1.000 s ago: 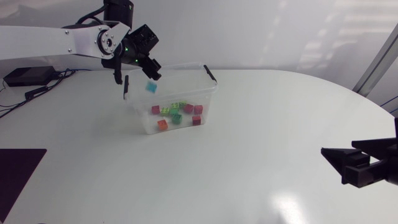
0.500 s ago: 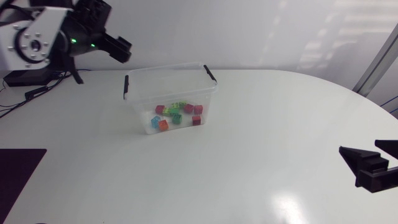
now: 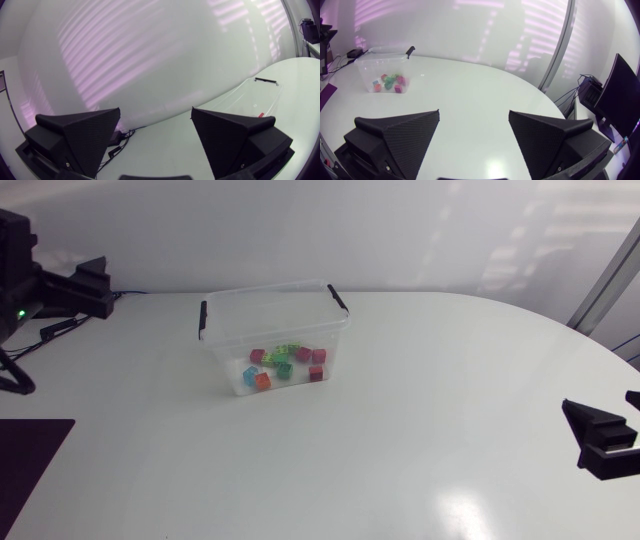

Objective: Place the duplo bricks in the container

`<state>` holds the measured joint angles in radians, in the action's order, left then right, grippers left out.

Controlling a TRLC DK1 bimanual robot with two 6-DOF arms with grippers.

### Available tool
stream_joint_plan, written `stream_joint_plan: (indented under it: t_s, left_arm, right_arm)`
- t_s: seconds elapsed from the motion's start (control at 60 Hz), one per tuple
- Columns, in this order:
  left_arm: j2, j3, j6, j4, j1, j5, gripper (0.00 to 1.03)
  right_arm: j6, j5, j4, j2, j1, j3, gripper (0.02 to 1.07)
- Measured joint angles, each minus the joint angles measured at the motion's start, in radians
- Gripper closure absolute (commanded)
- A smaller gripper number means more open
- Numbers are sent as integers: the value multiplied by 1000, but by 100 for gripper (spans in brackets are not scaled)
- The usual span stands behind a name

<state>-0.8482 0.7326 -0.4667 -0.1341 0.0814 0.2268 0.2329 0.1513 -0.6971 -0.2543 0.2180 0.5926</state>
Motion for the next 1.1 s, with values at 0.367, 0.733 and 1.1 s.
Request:
stream_joint_plan:
  t_s: [0.367, 0.733, 1.1]
  left_arm:
    - [364, -215, 3, 1, -75, -66, 4]
    - [613, -389, 39, 10, -99, -107, 4]
    - [710, -528, 201, 64, -98, -153, 4]
  right_arm:
    - [4, -22, 90, 90, 0, -56, 7]
    - [29, -29, 235, 165, -18, -190, 7]
    - [-55, -78, 426, 200, -101, -350, 7]
